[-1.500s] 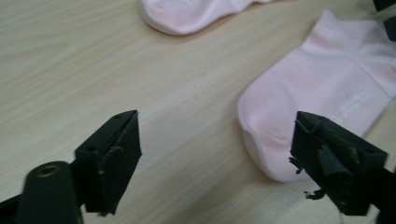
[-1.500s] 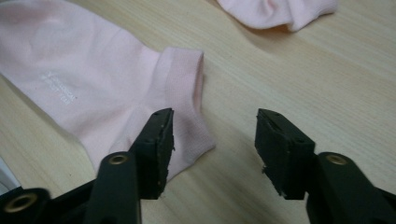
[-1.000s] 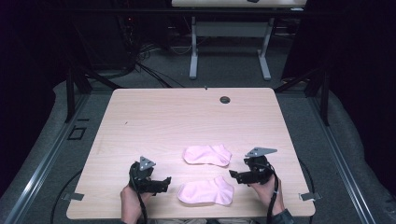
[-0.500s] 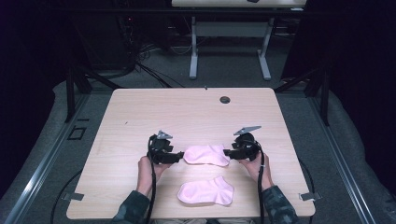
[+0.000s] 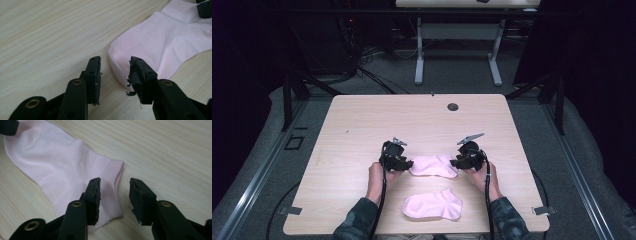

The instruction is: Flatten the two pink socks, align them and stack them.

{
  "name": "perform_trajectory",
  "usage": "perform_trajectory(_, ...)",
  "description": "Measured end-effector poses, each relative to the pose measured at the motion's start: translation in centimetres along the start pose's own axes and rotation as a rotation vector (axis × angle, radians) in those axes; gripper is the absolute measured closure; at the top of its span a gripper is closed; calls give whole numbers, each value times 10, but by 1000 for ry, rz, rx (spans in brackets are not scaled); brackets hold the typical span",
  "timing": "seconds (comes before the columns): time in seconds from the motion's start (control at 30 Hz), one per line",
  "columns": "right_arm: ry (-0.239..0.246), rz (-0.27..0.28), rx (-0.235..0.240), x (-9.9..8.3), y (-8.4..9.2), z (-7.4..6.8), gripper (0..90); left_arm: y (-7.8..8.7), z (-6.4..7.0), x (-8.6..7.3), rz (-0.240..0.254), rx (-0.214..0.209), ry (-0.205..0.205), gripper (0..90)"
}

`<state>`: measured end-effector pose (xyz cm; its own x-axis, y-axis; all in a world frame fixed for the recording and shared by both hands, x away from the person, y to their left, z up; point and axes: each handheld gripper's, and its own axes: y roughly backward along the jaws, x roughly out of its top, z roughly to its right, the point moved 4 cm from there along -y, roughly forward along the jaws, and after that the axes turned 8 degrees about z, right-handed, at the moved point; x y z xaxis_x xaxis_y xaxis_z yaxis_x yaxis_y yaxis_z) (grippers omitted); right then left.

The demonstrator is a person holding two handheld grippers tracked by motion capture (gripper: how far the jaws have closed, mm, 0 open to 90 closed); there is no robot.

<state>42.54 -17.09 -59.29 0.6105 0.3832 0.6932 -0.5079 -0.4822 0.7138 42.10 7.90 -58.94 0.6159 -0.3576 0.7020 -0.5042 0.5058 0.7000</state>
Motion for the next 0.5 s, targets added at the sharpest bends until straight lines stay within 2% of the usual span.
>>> perform_trajectory(0.1,17,-20,-7,-1,-3,-1,644,-1,1,-1,-11,-1,-9,672)
perform_trajectory(0.33,21,-17,-11,-2,-4,-3,696,-5,4,-1,-39,12,-38,728)
perform_trajectory(0.4,39,-17,-17,-3,-4,-3,716,-6,5,-2,-44,13,-45,752)
perform_trajectory(0.5,35,-7,-4,-3,-3,-3,764,-7,6,-4,-46,14,-60,806)
